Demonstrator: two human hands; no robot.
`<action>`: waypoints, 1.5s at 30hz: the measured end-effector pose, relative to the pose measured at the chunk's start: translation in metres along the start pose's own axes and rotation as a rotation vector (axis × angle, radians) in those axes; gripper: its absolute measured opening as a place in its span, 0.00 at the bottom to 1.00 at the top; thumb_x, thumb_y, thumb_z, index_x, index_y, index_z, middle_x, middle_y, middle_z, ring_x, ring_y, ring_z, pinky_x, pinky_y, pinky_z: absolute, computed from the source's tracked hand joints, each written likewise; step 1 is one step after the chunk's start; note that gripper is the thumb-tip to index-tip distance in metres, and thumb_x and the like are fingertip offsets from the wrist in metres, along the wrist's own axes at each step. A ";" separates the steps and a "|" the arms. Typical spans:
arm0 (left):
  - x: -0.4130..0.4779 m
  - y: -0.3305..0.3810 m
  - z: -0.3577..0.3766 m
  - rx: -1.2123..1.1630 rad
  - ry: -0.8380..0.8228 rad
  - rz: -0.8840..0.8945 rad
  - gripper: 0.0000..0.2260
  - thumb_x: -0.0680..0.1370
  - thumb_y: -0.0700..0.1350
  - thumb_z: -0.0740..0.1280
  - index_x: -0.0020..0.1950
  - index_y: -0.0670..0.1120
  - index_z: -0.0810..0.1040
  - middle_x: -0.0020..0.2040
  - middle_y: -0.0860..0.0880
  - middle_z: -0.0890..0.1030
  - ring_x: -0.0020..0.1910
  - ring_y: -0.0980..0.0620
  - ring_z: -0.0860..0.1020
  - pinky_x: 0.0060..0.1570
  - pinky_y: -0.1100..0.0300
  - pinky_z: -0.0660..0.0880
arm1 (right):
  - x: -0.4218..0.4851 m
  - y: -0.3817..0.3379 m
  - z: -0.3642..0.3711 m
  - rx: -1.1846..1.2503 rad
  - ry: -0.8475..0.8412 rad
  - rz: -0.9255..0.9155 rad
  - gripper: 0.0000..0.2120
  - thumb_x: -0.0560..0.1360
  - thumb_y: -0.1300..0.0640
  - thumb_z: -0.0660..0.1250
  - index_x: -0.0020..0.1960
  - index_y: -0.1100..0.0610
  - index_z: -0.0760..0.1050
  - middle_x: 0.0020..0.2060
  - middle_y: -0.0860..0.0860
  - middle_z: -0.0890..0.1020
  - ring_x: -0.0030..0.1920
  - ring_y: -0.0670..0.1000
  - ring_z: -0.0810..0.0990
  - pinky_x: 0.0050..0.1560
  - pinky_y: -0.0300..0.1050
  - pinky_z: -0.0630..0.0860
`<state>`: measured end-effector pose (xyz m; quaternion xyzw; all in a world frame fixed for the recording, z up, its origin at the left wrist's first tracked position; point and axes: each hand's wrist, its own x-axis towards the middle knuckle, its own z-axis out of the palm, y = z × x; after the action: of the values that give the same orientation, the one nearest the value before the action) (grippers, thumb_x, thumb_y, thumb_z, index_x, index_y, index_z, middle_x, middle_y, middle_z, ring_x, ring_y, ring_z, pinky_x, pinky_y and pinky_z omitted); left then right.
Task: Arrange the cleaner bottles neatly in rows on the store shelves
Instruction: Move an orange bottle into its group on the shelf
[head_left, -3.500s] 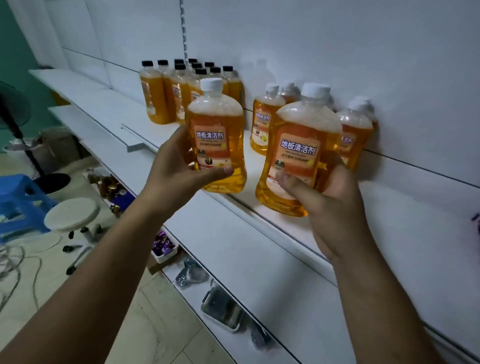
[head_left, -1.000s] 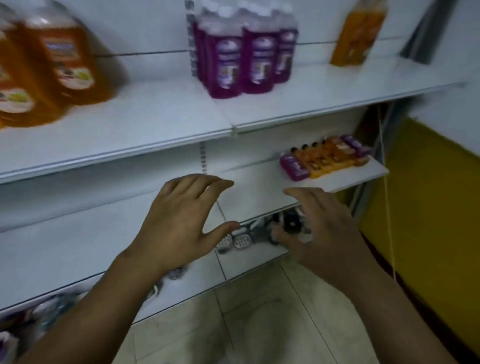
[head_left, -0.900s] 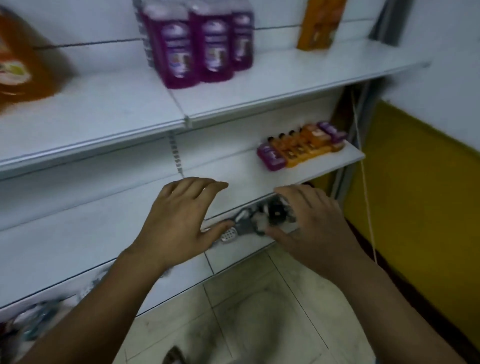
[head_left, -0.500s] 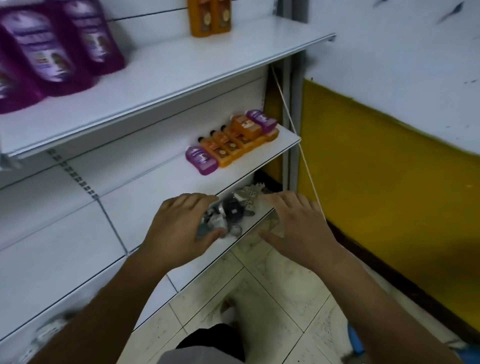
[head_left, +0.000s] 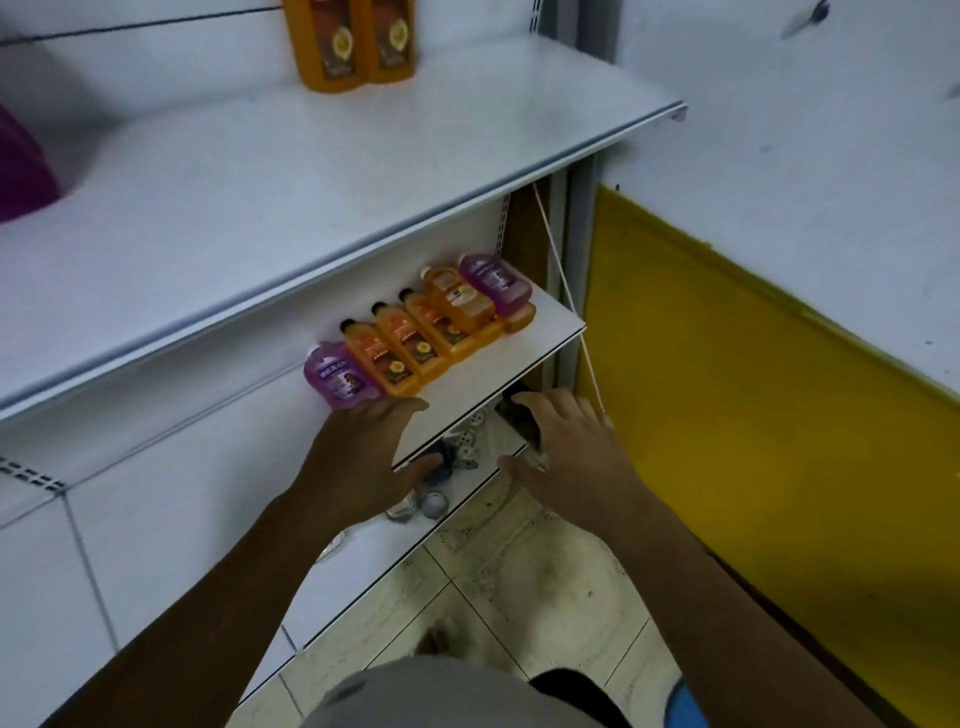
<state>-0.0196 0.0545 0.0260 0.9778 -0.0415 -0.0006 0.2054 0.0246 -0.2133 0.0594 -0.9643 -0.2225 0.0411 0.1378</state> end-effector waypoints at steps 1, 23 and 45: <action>0.011 -0.002 0.003 -0.013 -0.006 -0.013 0.28 0.77 0.64 0.71 0.73 0.53 0.74 0.68 0.52 0.80 0.65 0.48 0.79 0.61 0.47 0.78 | 0.011 0.006 0.003 0.009 -0.004 0.007 0.32 0.77 0.35 0.68 0.76 0.44 0.65 0.68 0.47 0.73 0.69 0.54 0.71 0.66 0.54 0.70; 0.264 0.023 0.104 -0.961 0.242 -0.835 0.23 0.81 0.53 0.72 0.74 0.51 0.73 0.67 0.50 0.79 0.65 0.48 0.78 0.64 0.48 0.77 | 0.345 0.200 0.081 0.889 -0.256 0.299 0.38 0.76 0.47 0.77 0.79 0.54 0.64 0.76 0.58 0.70 0.73 0.59 0.72 0.69 0.53 0.73; 0.307 0.054 0.138 -1.409 0.640 -1.193 0.16 0.77 0.38 0.76 0.63 0.45 0.78 0.60 0.39 0.82 0.53 0.41 0.81 0.51 0.47 0.80 | 0.375 0.207 0.101 1.157 -0.538 0.420 0.26 0.72 0.58 0.79 0.67 0.65 0.78 0.56 0.60 0.86 0.52 0.58 0.86 0.52 0.53 0.85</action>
<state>0.2795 -0.0747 -0.0736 0.4453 0.5279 0.1363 0.7103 0.4333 -0.2018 -0.1031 -0.7142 0.0013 0.4184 0.5611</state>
